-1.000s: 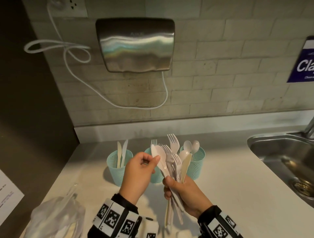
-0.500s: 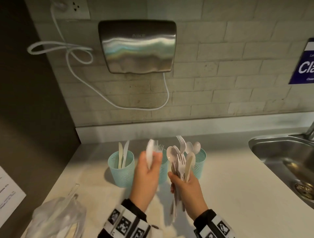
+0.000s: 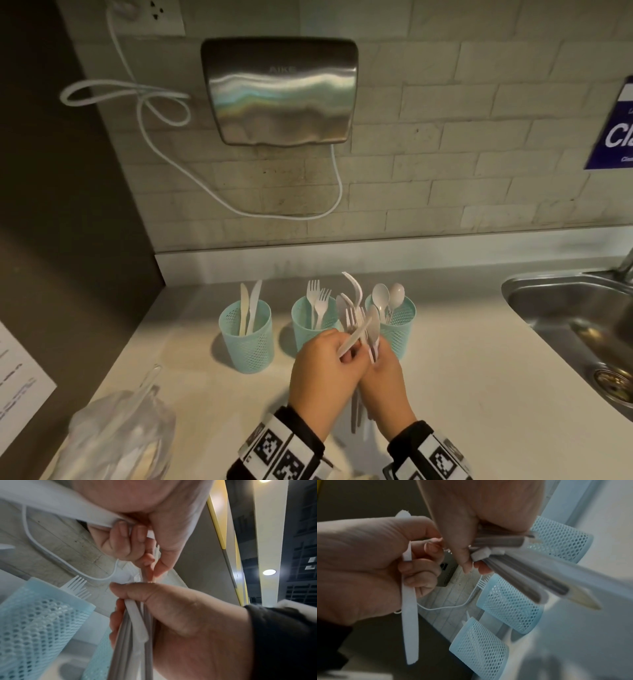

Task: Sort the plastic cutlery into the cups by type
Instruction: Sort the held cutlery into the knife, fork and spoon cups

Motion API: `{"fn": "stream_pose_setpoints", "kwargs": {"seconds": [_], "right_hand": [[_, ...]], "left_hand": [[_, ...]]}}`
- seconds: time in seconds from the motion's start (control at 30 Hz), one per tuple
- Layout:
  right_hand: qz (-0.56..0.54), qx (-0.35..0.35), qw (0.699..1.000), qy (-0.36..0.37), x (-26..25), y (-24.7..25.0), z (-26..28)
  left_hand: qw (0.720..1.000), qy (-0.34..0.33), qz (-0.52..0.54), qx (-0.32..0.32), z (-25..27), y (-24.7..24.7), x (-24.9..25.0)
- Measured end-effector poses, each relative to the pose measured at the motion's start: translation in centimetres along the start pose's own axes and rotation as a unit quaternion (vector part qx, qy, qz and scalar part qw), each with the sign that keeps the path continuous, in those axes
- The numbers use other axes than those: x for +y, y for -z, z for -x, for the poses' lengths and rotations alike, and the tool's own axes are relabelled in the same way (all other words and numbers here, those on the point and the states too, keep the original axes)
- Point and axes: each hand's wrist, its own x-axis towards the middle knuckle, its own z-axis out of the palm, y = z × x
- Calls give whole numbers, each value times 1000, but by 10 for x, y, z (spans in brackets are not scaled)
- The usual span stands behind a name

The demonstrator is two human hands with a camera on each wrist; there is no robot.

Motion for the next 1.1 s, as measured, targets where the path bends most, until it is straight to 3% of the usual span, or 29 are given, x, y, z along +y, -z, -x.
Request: {"fn": "stream_pose_setpoints", "kwargs": {"seconds": [0.2, 0.3, 0.47, 0.7, 0.93, 1.1], "right_hand": [[-2, -5, 998, -55, 12, -1, -1], [-18, -10, 998, -62, 12, 3, -1], [-46, -31, 997, -54, 1, 10, -2], [-71, -56, 995, -31, -8, 9, -6], [-43, -50, 997, -25, -6, 13, -10], [-44, -46, 998, -28, -7, 15, -11]], "left_hand": [[993, -9, 111, 41, -14, 25, 10], [982, -15, 153, 106, -27, 49, 10], [967, 49, 190, 164, -57, 90, -13], [945, 134, 255, 155, -99, 108, -56], [959, 95, 203, 170, -124, 101, -60], [973, 89, 171, 129, -129, 89, -74]]}}
